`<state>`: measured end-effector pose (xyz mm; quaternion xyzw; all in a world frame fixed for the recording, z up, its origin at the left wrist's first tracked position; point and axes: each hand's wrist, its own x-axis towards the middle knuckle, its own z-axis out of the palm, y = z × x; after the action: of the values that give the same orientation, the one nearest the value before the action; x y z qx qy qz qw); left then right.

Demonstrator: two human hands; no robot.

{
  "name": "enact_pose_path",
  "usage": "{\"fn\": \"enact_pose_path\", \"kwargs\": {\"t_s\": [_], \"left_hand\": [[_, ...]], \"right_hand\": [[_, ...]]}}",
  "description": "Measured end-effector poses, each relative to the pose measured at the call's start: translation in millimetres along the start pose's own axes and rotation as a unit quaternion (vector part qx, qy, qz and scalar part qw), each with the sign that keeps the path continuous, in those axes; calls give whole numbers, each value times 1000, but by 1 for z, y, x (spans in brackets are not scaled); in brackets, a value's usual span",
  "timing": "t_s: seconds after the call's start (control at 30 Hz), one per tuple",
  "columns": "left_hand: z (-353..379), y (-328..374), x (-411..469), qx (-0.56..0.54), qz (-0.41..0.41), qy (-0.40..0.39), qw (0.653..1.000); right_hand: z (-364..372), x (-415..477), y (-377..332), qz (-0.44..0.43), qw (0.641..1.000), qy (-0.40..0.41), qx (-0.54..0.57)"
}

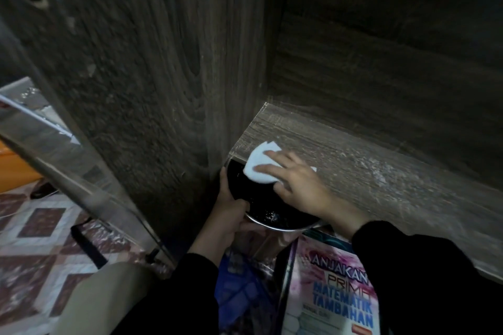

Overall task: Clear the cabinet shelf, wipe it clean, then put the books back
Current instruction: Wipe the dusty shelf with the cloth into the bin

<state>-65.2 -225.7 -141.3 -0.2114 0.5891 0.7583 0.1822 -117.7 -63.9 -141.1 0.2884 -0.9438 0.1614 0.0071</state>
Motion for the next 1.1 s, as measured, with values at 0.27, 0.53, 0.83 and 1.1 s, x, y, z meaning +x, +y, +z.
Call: {"fn": "enact_pose_path", "kwargs": {"t_s": [0.27, 0.53, 0.83, 1.1], "left_hand": [[0, 1, -3, 0, -2, 1, 1000], [-1, -1, -1, 8, 23, 7, 1000], [0, -1, -4, -1, 9, 2, 1000], [-2, -7, 3, 9, 17, 11, 1000]], "right_hand": [[-7, 67, -4, 123, 990, 72, 14], [-16, 50, -40, 34, 990, -50, -130], [-31, 53, -31, 94, 993, -23, -72], [8, -20, -30, -19, 994, 60, -90]]}}
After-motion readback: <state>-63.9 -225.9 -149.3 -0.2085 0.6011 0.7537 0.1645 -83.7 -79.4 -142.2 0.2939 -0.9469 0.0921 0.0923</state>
